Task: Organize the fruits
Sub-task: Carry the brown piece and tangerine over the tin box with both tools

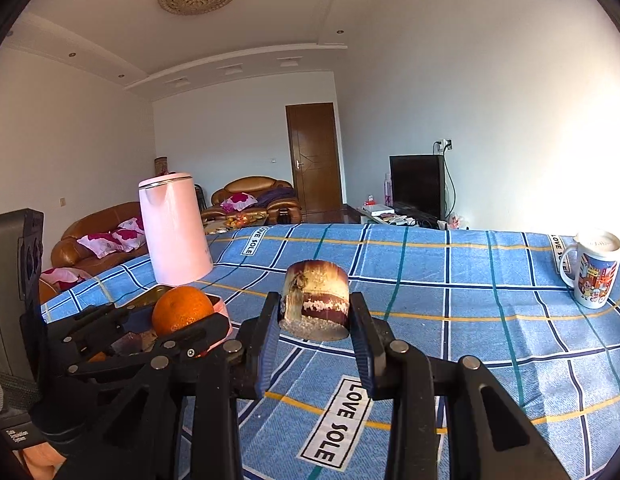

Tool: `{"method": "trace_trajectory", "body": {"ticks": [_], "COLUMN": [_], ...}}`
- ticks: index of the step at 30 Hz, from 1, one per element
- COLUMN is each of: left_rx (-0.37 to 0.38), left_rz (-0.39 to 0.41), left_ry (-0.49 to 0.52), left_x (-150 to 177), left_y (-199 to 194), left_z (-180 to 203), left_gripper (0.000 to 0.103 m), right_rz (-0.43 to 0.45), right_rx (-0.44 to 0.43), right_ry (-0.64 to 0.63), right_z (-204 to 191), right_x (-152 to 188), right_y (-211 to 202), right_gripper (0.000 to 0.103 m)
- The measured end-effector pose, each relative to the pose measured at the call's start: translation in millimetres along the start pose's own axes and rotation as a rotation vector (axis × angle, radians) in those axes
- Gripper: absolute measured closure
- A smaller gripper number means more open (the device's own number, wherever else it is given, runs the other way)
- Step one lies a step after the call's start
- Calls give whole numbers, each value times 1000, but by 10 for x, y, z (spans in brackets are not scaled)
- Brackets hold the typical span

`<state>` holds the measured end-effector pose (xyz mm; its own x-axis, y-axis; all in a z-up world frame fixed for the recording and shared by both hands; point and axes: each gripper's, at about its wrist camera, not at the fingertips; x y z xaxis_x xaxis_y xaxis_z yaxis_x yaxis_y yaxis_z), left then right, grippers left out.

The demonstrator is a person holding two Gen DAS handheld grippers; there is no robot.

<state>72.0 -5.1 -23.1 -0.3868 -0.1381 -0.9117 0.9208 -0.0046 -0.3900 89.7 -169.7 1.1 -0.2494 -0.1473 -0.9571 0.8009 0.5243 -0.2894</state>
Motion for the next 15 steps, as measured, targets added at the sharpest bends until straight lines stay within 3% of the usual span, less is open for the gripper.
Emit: {"method": "trace_trajectory", "body": {"ticks": [15], "left_rx": [-85], "left_rz": [0], "left_ry": [-58], "left_x": [17], "left_y": [-205], "left_z": [-510], "left_gripper": [55], "right_rz": [-11], "right_rx": [-117], "right_ry": [-45], "right_z": [-464], "right_x": [-188], "right_y": [184], "right_gripper": [68]}}
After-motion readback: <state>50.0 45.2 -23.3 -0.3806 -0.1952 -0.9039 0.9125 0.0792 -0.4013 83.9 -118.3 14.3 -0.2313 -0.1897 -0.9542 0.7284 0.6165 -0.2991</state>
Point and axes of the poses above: each gripper's, at about its wrist camera, not at the fingertips, and y roughly the way its jaws point, z to its right, x to its underside, and after that the axes turned 6 degrees about -y, right-handed
